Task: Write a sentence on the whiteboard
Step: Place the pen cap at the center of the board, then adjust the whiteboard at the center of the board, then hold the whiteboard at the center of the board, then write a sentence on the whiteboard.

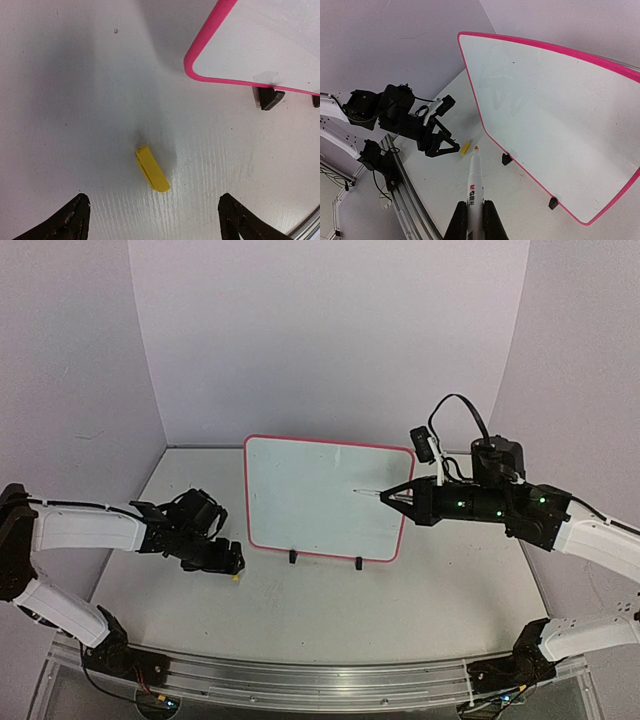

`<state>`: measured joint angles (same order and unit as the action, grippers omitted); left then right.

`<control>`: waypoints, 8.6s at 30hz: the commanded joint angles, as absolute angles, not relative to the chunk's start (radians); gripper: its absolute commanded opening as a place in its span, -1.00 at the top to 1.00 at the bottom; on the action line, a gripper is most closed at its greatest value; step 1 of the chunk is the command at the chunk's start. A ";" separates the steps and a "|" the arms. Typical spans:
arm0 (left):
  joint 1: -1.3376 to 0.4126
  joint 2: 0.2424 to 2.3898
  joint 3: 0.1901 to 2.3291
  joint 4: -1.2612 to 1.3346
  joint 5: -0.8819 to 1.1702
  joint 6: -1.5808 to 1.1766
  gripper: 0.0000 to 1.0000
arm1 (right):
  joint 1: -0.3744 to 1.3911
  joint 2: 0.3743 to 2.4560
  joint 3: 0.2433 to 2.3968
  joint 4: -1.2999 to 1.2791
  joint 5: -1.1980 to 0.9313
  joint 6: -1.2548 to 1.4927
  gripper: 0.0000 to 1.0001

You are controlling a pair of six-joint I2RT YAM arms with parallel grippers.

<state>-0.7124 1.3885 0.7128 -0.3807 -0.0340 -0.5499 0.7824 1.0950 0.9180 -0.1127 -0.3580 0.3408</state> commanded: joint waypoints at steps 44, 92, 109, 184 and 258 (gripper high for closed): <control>-0.234 1.592 1.211 -0.052 0.898 0.117 -0.74 | 0.890 1.157 1.006 -0.051 -0.336 0.320 1.00; -0.349 1.488 1.077 -0.106 0.914 0.012 0.79 | 0.941 1.218 1.047 -0.057 -0.316 0.296 1.00; -0.357 1.345 1.187 -0.443 0.605 -0.108 -0.58 | 0.946 1.219 1.031 -0.008 -0.356 0.289 1.00; -0.324 1.532 1.378 -0.639 0.925 0.404 1.00 | 0.907 1.831 1.495 0.230 -0.406 0.130 1.00; -0.336 1.543 1.385 -0.652 0.912 0.401 1.00 | 0.894 1.815 1.390 0.336 -0.281 0.175 1.00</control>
